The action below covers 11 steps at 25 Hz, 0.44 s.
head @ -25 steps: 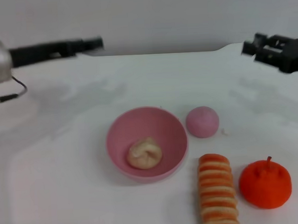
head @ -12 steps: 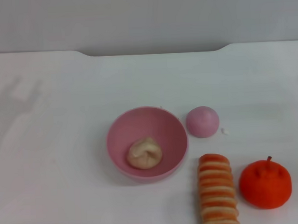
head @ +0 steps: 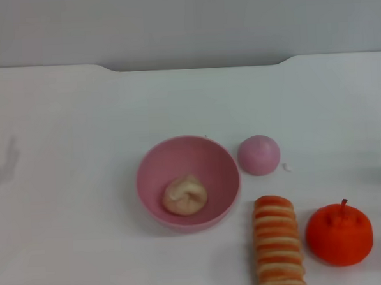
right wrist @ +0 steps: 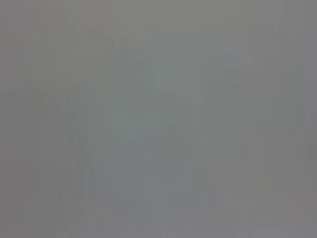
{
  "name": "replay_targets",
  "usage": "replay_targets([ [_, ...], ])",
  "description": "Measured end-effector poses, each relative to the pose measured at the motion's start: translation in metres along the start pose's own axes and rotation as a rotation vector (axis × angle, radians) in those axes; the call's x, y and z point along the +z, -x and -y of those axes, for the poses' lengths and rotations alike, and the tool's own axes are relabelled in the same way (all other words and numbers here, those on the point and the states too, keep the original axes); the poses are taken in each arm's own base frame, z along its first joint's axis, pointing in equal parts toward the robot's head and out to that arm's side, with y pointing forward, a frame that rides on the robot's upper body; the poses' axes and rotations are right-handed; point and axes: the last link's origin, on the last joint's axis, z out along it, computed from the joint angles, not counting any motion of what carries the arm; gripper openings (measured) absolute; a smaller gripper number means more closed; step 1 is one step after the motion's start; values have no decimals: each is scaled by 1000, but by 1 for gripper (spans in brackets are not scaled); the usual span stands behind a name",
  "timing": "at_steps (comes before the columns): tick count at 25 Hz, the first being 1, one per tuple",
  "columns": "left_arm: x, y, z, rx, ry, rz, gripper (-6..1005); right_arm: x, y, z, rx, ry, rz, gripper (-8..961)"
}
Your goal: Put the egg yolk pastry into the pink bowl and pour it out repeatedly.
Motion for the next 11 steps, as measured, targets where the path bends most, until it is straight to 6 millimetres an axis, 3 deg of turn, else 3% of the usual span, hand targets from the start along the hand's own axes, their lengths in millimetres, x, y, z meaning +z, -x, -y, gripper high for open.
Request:
replay_targets([
  [11, -13, 19, -22, -88, -15, 95, 593, -9, -8, -1, 25, -19, -37, 560],
])
